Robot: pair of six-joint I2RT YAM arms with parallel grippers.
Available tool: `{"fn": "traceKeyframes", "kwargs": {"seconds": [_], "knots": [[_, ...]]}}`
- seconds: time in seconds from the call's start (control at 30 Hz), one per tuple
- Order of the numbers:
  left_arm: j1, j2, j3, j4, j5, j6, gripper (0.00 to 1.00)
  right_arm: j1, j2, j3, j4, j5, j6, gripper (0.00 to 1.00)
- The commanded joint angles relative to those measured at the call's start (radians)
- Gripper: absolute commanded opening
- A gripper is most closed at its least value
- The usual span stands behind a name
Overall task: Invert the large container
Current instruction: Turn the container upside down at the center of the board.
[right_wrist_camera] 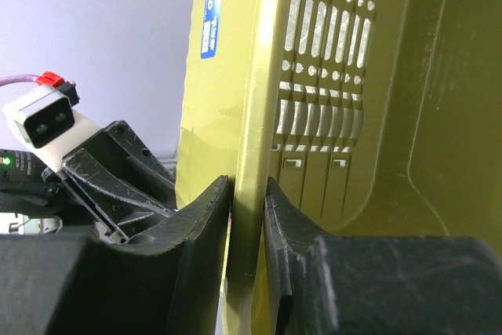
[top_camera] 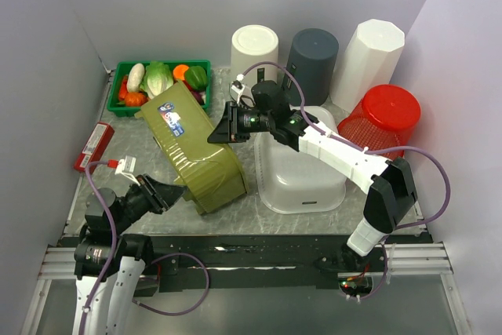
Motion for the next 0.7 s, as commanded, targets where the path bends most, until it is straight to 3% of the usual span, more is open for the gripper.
{"fn": "traceKeyframes", "kwargs": {"seconds": [0.0,0.27,0.33,0.47,0.67], "knots": [[-0.002,0.002,0.005,0.091,0.017,-0.009,0.26,-0.002,0.028,-0.02,-0.056,0.022,-0.038,0.3],[-0.002,0.003,0.014,0.111,-0.041,-0.016,0.19,0.0,0.015,-0.042,-0.048,0.029,-0.036,0.31],[-0.002,0.008,0.011,0.123,-0.044,-0.021,0.2,0.001,0.014,-0.054,-0.044,0.024,-0.032,0.31],[-0.002,0.014,0.001,0.14,-0.04,-0.03,0.32,0.003,0.012,-0.069,-0.036,0.021,-0.025,0.31],[-0.002,0.008,-0.016,0.155,-0.035,-0.041,0.28,0.007,0.012,-0.077,-0.031,0.018,-0.025,0.31]]}}
